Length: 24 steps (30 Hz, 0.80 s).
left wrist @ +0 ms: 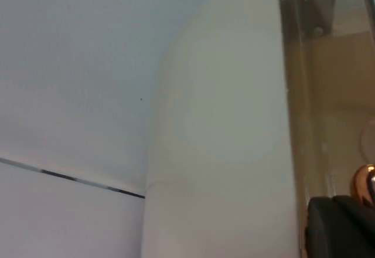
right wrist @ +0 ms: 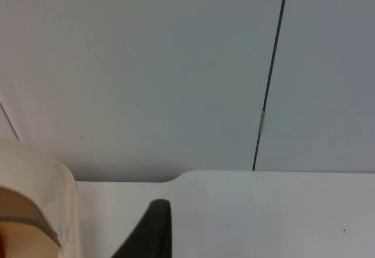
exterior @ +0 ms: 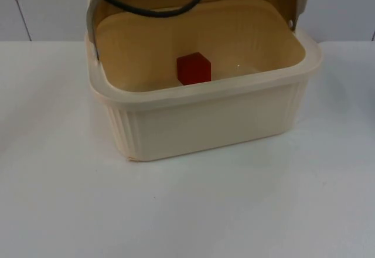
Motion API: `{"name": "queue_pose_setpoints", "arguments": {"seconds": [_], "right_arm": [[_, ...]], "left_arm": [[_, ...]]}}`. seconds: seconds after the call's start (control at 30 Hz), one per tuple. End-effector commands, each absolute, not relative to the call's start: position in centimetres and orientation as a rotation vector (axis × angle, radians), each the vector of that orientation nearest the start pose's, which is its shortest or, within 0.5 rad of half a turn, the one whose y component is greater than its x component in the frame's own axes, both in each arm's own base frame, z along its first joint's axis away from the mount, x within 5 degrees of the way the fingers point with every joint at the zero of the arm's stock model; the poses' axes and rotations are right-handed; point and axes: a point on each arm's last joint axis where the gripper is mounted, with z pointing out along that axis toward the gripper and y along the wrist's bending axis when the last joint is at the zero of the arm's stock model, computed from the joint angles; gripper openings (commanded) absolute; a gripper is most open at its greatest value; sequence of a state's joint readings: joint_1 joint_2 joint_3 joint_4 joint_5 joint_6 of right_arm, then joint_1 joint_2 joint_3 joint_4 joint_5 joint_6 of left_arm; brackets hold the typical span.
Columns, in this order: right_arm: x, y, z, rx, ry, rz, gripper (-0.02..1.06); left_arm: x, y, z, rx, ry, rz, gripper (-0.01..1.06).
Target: Open the box lid with the left hand, place the block into the box with the right hand, then close the box lid with the left hand.
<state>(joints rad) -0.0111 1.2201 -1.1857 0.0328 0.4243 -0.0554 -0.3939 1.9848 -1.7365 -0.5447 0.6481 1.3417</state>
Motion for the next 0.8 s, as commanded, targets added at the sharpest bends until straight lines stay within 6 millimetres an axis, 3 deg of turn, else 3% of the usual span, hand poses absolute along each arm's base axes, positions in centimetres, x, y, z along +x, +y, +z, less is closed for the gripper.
{"name": "queue_pose_setpoints", "arguments": {"seconds": [0.0, 0.23, 0.63, 0.77], "right_arm": [[27.3, -0.3, 40.6, -0.024, 1.931, -0.022, 1.04], [27.2, -0.3, 40.6, -0.020, 1.934, -0.019, 1.04], [27.2, -0.3, 40.6, -0.014, 1.936, -0.014, 1.04], [27.2, -0.3, 40.7, -0.014, 1.934, -0.014, 1.04]], "left_arm": [[41.4, -20.5, 28.9, 1.481, 1.754, -0.150, 0.00], [40.8, -20.6, 28.5, 1.483, 1.835, -0.235, 0.00], [40.3, -20.7, 29.5, 1.357, 1.921, -0.306, 0.00], [39.9, -20.8, 28.6, 1.374, 1.940, -0.298, 0.00]]}}
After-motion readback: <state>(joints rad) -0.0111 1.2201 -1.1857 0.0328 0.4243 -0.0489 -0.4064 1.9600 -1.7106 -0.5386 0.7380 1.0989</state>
